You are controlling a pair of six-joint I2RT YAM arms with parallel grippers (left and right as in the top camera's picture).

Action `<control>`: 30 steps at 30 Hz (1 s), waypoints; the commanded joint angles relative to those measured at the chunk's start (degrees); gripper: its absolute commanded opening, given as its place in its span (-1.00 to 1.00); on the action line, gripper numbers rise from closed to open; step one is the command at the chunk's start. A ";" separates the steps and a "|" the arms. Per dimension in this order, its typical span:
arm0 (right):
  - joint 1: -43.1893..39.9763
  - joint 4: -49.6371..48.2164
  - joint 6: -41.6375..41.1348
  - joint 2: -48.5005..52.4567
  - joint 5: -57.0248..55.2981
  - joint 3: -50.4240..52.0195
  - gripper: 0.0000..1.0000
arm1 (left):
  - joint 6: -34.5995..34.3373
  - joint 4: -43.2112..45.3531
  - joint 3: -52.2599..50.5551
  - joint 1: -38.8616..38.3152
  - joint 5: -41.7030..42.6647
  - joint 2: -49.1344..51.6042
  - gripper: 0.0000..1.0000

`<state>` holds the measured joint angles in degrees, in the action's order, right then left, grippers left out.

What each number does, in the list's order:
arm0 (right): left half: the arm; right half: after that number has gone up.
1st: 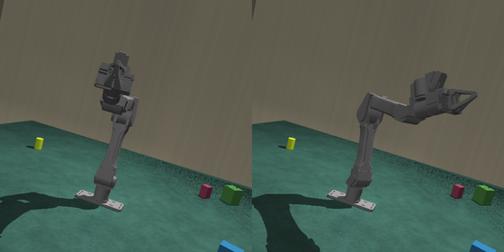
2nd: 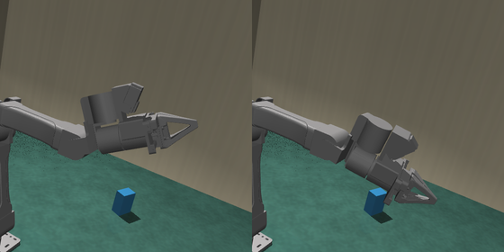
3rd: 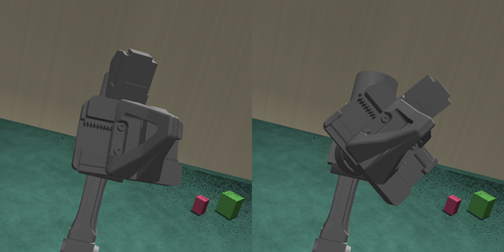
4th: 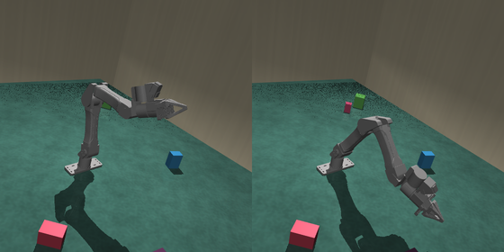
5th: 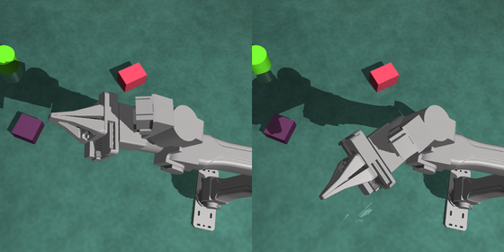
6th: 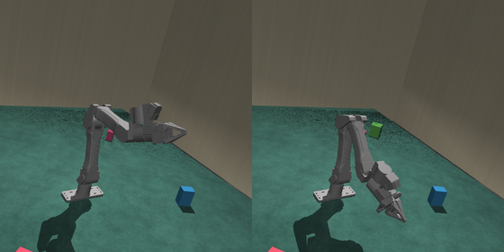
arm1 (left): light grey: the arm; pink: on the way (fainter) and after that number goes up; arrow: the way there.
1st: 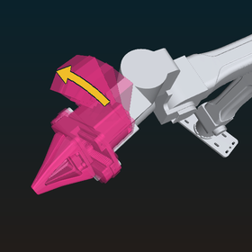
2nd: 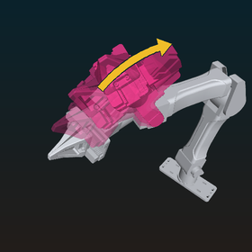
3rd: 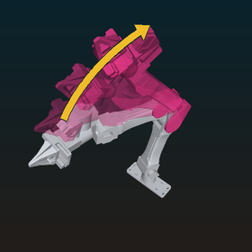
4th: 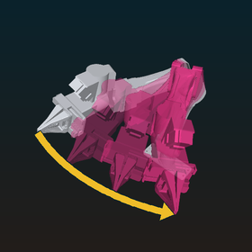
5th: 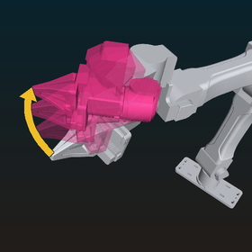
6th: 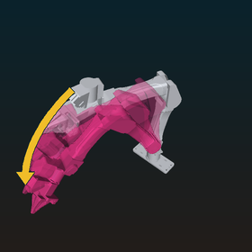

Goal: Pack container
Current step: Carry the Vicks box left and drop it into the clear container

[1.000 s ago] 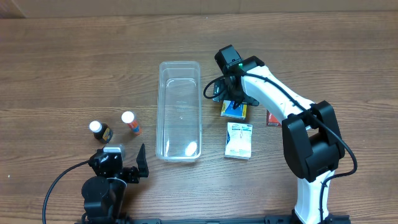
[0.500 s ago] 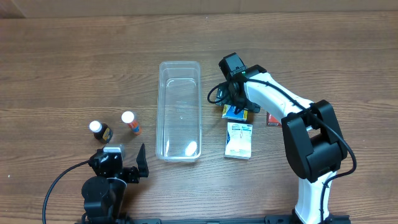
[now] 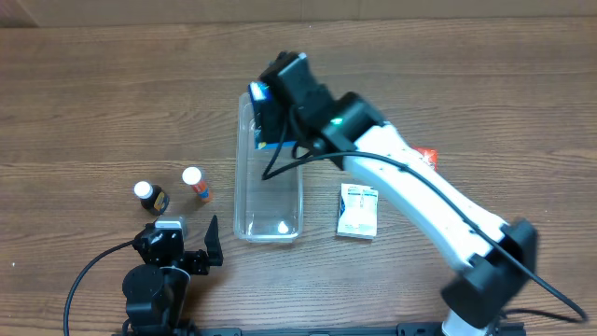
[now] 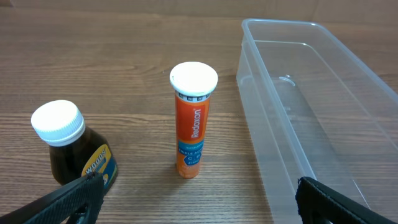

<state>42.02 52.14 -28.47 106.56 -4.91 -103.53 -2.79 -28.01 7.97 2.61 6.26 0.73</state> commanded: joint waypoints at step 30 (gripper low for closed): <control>-9.46 13.22 5.35 -0.04 8.70 20.00 -0.80 | 0.68 -0.07 -0.09 0.00 0.42 -0.48 1.00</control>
<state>32.29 66.39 -22.74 107.22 -1.69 -86.83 -2.79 -28.01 7.97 2.61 6.26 0.73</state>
